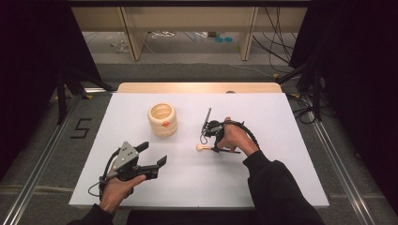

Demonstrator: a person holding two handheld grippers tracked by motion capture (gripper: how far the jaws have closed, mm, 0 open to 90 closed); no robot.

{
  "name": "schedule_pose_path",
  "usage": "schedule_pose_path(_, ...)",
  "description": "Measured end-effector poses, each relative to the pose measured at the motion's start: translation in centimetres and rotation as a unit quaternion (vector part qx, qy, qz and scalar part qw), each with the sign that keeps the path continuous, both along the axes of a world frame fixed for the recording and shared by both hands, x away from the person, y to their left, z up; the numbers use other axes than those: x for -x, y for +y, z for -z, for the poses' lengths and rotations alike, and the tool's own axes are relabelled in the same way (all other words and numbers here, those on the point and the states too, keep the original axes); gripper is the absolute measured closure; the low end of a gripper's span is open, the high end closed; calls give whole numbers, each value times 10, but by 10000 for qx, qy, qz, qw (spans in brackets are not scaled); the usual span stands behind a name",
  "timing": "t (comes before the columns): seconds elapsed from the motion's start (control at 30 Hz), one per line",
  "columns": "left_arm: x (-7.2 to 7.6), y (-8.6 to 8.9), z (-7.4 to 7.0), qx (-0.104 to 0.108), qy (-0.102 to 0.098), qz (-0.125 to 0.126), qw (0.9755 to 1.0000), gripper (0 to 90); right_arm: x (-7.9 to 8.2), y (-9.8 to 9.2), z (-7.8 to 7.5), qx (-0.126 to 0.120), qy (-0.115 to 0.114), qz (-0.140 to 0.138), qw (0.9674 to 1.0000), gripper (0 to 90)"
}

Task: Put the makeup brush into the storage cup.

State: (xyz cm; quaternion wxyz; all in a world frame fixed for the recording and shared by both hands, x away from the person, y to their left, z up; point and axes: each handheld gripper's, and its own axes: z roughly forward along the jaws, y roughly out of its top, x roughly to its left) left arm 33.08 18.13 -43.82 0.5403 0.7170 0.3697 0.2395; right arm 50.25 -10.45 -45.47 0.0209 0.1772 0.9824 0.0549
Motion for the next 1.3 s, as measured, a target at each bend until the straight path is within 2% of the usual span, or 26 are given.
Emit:
schedule_pose_path(0.2, 0, 0, 0, -1, -6, -16, 10000, 159, 1, 2, 0, 47, 1, -57, 10000, 823)
schedule_pose_path(0.6, 0, 1, -1, 7, -14, -27, 10000, 159, 1, 2, -1, 4, -39, -94, 9999, 829)
schedule_pose_path(0.7, 0, 1, -1, 6, -11, -30, 10000, 159, 0, 1, -4, -36, -131, -104, 9999, 829)
schedule_pose_path(0.83, 0, 1, 0, 17, 6, -34, 10000, 159, 0, -1, -12, -226, -223, -100, 9994, 830)
schedule_pose_path(0.97, 0, 1, -1, 1, -14, -33, 10000, 159, 2, -2, -21, -486, -286, 52, 9984, 829)
schedule_pose_path(1.03, 0, 1, -1, -9, -19, -33, 10000, 159, 3, -2, -25, -716, -275, 176, 9969, 830)
schedule_pose_path(1.3, 0, 2, 0, -6, -18, -33, 10000, 159, 0, -8, -35, -1254, -468, 266, 9906, 829)
